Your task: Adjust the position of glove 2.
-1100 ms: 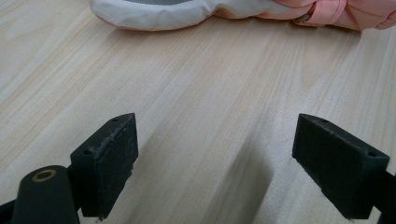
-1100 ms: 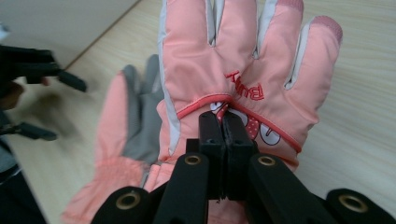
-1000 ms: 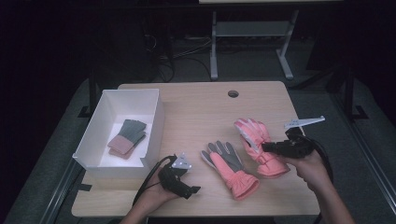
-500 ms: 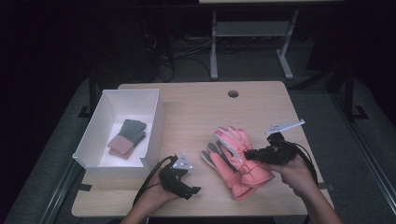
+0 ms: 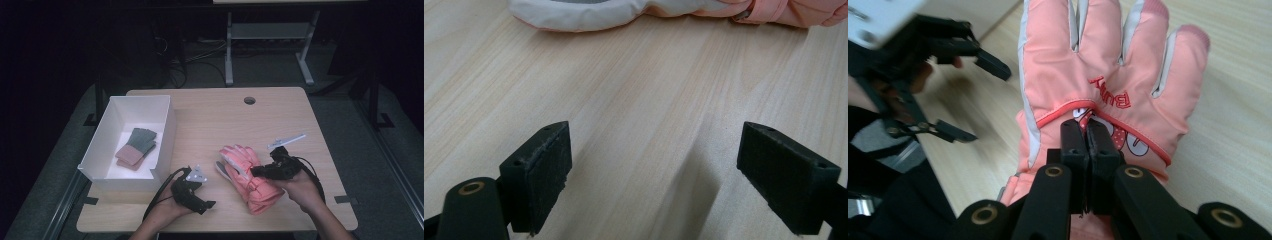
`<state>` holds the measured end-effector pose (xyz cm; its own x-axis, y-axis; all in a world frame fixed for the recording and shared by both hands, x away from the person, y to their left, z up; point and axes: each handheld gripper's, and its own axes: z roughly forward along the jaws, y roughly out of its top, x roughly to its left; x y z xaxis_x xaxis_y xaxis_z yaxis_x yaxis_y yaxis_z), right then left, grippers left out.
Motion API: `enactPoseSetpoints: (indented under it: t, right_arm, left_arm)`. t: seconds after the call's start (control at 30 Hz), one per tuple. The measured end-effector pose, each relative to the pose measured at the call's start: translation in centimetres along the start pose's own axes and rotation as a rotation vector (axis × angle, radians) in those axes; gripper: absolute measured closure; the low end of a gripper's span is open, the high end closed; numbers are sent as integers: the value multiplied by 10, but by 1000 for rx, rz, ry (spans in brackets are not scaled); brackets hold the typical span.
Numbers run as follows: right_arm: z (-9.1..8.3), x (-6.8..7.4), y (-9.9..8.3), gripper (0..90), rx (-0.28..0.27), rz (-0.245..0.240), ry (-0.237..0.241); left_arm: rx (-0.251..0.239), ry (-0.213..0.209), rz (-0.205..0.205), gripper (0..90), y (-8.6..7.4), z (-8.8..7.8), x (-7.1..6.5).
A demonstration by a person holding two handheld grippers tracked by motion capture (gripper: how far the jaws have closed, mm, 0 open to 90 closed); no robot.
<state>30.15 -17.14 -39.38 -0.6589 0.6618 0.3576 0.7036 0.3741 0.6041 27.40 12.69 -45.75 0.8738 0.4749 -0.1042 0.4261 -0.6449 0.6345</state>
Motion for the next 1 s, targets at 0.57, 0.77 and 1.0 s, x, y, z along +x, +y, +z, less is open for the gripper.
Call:
enactPoseSetpoints:
  t: [0.57,0.77,1.0]
  right_arm:
    - [-10,-6,-4,642,-82,-97,-15]
    - [-33,-20,-13,900,-143,-107,-62]
    - [-41,-39,-42,900,-108,-126,-129]
  left_arm:
    - [-28,-22,-21,342,3,-9,2]
    - [-48,-46,-43,695,5,-15,3]
    - [-47,-35,-70,898,10,-17,3]
